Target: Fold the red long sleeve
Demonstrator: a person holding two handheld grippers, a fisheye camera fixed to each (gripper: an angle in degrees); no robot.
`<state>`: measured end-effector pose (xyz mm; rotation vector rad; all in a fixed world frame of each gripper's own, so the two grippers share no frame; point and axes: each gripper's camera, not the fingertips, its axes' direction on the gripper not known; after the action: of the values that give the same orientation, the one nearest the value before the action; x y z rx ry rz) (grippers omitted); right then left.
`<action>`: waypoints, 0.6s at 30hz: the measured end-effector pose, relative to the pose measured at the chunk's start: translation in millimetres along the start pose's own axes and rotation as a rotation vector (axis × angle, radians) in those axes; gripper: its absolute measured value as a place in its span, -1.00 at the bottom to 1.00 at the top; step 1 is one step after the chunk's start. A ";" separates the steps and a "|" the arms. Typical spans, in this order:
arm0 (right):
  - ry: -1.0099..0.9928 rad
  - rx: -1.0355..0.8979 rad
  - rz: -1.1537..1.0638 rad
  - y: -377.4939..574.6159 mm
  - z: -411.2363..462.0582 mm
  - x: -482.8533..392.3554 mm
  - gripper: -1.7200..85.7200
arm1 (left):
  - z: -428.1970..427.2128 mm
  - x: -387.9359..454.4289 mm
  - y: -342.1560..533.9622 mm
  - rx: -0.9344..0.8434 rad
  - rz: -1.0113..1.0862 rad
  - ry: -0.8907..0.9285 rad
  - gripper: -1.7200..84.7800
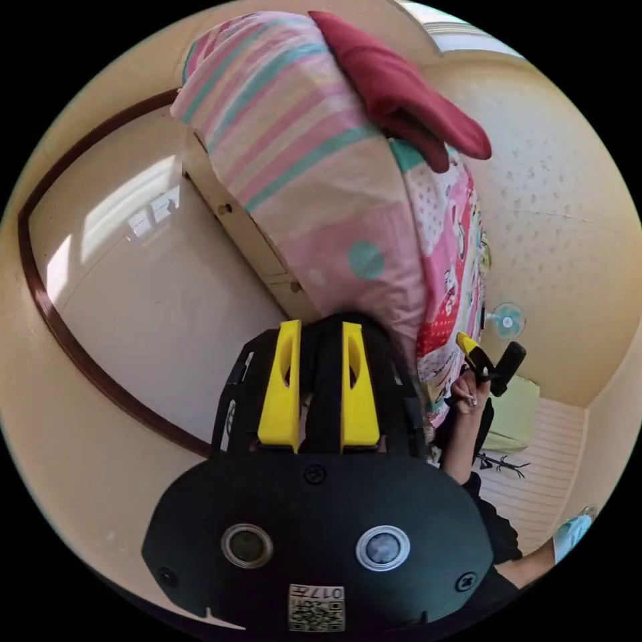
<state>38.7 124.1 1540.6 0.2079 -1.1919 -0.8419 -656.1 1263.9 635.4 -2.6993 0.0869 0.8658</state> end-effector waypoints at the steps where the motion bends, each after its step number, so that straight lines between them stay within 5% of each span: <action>1: 0.001 0.004 0.021 14.9 0.0 6.4 -0.92 | 16.8 -11.7 5.1 -0.033 -0.021 -0.016 -0.75; 7: 0.105 0.118 0.125 101.9 -48.0 19.9 -0.95 | 61.8 -8.0 -4.6 -0.101 0.031 -0.042 -0.77; 11: 0.474 0.035 0.343 111.2 -68.9 18.8 -0.96 | 57.8 138.1 -22.5 -0.077 0.429 -0.173 -0.92; 13: 0.587 0.007 0.414 112.5 -69.5 15.1 -0.96 | 90.3 206.6 -16.7 -0.189 0.665 -0.145 -0.95; 15: 0.665 -0.031 0.475 115.6 -57.1 7.3 -0.96 | 156.5 274.8 -3.5 -0.438 0.856 -0.260 -0.96; 18: 0.730 -0.153 0.503 116.2 -22.2 15.0 -0.95 | 215.3 337.1 20.9 -0.569 1.047 -0.433 -0.97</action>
<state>114.0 187.7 1607.7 0.0693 -0.4518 -0.3499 -504.3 1321.3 269.3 -2.7657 1.4293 1.9736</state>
